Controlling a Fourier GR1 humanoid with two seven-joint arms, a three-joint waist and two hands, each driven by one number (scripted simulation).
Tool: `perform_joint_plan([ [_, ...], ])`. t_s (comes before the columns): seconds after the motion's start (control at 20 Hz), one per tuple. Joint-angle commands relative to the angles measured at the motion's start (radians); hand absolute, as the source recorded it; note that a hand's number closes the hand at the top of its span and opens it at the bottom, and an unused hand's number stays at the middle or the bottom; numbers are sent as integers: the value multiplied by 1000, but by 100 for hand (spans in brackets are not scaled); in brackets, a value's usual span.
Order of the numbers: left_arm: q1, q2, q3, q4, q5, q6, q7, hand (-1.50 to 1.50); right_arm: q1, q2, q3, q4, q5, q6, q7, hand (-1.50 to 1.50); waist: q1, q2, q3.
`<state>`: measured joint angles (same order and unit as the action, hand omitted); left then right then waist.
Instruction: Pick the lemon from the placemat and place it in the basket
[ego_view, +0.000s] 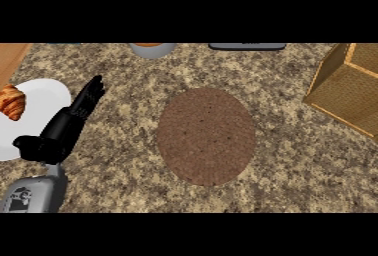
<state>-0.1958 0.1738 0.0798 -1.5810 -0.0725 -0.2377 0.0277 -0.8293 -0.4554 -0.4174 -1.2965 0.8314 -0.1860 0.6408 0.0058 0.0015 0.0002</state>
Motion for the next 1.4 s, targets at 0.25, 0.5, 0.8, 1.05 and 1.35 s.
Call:
perform_joint_plan([
  [0.25, 7, -8, -7, -7, -16, 8, 9, 0, 145, -49, -81, 207, -97, -170, -316, 150, -1, 2, 1],
  [0.5, 6, 11, 22, 39, 5, -21, -48, 0, 68, -128, -104, 408, -115, -254, -444, 150, 7, 4, 0],
  [0.8, 7, -51, -46, 14, -62, 39, -32, 0, 9, -127, -181, 492, -205, -377, -502, -150, 8, 4, 1],
  [1.05, 2, 8, 6, -21, 5, -30, 4, 0, -46, -246, -180, 700, -231, -353, -658, -150, 22, 7, 1],
  [1.35, 35, 5, 4, -51, 13, -40, 27, 0, -42, -225, -178, 673, -319, -357, -746, -150, 11, 2, 1],
])
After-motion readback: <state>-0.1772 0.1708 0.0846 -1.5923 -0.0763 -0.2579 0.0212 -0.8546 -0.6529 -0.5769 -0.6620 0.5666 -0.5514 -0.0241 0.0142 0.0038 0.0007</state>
